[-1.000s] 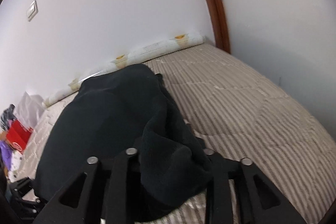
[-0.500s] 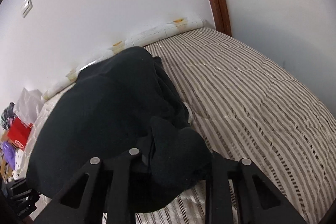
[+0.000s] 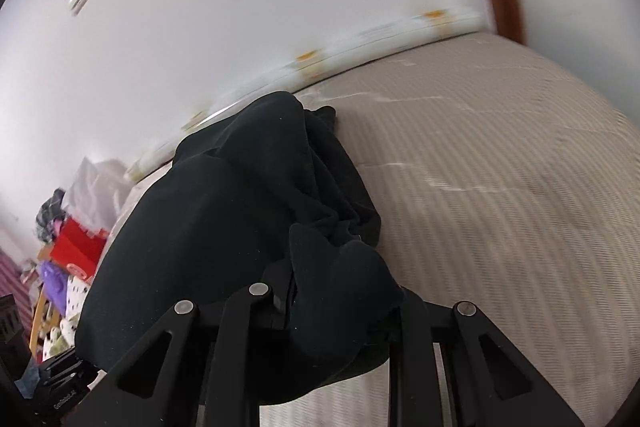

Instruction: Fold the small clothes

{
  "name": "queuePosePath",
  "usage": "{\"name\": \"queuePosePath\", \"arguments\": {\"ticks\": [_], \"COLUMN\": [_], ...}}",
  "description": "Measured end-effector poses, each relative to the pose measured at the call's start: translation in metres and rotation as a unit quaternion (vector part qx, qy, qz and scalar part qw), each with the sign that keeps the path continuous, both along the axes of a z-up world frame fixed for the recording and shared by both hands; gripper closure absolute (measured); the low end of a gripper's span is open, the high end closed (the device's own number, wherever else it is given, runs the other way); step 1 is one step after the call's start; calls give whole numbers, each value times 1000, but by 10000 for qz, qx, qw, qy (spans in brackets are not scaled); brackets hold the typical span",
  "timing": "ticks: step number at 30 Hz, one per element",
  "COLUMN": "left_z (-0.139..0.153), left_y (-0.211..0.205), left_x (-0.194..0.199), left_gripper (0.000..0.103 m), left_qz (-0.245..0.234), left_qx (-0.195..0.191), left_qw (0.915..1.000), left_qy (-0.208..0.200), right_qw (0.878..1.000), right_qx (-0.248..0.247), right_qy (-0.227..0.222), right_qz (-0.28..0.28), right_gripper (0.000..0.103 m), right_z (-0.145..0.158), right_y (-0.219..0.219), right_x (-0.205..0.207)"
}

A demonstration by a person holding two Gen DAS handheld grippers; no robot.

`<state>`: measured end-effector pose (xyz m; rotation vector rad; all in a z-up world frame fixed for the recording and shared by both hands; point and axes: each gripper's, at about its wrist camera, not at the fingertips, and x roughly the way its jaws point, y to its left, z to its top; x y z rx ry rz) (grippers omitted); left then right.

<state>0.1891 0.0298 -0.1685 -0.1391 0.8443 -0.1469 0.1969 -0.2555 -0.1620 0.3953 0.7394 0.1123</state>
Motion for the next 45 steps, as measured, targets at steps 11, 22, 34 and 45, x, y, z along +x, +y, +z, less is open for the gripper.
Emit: {"name": "queuePosePath", "arguments": {"ticks": [11,22,34,45], "left_z": [-21,-4,26,-3], "left_y": [19,21,23,24], "left_x": [-9,-46,-14,5], "left_gripper": [89,73,56,49], "left_qz": [-8,-239,-192,-338], "left_qx": [-174,-94,24,129], "left_qw": [9996,9996,9994,9988], "left_qy": [206,80,-279,326], "right_qw": [9975,9908,9866,9938], "right_qx": [160,-683,-1446,-835], "right_qy": [-344,-957,-685,-286], "right_qz": [602,677,324,673], "right_gripper": [81,77,84,68], "right_z": [-3,37,22,19], "right_y": [8,30,23,50], "right_x": [-20,-59,-71,14]}}
